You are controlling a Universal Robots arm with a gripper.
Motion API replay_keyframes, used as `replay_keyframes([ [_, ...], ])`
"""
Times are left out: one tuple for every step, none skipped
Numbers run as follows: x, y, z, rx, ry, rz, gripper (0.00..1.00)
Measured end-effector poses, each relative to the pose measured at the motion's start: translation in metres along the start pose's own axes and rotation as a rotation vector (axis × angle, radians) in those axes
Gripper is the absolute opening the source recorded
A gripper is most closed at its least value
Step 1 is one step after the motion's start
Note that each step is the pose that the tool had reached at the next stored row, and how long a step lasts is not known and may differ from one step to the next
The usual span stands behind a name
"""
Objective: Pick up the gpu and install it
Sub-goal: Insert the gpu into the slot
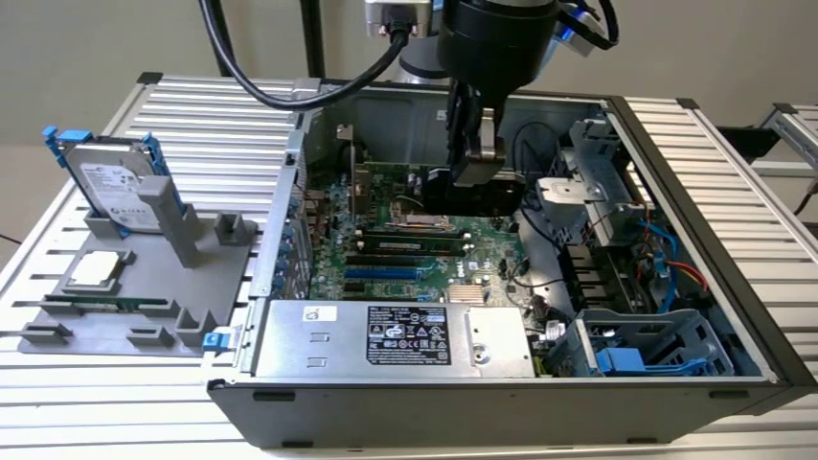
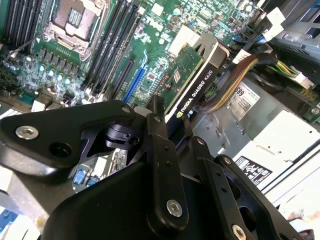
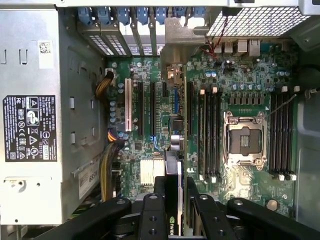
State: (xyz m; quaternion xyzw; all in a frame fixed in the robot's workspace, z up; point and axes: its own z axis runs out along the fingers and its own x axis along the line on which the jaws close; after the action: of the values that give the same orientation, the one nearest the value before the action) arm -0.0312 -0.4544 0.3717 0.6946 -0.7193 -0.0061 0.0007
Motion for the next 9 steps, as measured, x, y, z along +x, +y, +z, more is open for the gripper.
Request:
replay_keyframes([
  [0.0000, 0.0000, 0.0005, 0.0000, 0.0000, 0.000, 0.00],
  [0.0000, 0.0000, 0.0011, 0.0000, 0.0000, 0.000, 0.00],
  [0.0000, 0.0000, 0.0017, 0.0000, -0.0001, 0.000, 0.00],
  [0.0000, 0.0000, 0.0023, 0.0000, -0.0001, 0.000, 0.00],
  [0.0000, 0.0000, 0.0028, 0.0000, 0.0000, 0.000, 0.00],
  [0.0000, 0.0000, 0.0033, 0.0000, 0.0001, 0.000, 0.00],
  [0.0000, 0.0000, 0.0038, 0.0000, 0.0000, 0.000, 0.00],
  [0.0000, -0.0001, 0.0044, 0.0000, 0.0000, 0.000, 0.00],
  [0.0000, -0.0001, 0.0048, 0.0000, 0.0000, 0.000, 0.00],
])
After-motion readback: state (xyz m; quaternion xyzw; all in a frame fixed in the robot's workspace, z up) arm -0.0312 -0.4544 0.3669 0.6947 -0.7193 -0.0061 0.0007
